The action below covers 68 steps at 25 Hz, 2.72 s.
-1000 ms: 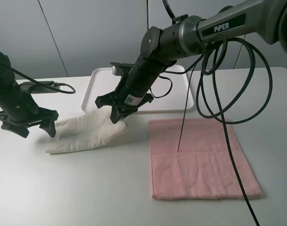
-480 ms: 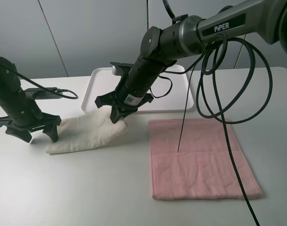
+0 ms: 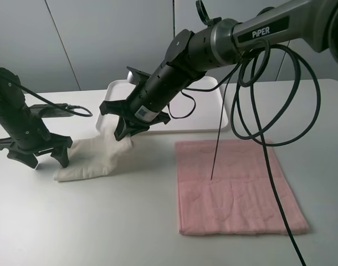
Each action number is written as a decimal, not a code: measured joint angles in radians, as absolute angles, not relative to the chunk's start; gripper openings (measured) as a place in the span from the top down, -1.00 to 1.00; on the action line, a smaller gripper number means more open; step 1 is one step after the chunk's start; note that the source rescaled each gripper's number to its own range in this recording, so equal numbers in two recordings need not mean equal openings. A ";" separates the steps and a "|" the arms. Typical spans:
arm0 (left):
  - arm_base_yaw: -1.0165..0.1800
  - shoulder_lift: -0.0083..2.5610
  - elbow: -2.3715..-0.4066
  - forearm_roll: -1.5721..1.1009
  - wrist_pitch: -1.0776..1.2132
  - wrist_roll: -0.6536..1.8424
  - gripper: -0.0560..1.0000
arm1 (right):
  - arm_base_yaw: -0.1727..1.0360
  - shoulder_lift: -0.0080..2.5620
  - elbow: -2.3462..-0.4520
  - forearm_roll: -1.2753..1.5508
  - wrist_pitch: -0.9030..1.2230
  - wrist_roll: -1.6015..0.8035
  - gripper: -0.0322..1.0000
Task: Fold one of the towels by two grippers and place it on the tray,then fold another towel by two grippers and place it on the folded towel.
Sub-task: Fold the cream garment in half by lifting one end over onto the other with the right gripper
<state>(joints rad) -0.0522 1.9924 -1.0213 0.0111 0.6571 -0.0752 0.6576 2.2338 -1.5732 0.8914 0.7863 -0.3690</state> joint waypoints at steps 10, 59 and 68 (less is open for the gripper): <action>-0.052 1.992 -1.021 0.011 0.657 -0.075 -0.92 | 0.660 2.279 -1.573 1.051 0.788 -0.445 0.85; -0.052 1.775 -1.145 0.015 0.813 -0.048 -0.92 | 0.766 2.397 -1.575 1.462 0.665 -0.686 -0.09; -0.052 1.739 -1.282 0.017 0.975 0.000 -0.92 | 0.791 2.397 -1.575 1.688 0.737 -0.842 -0.75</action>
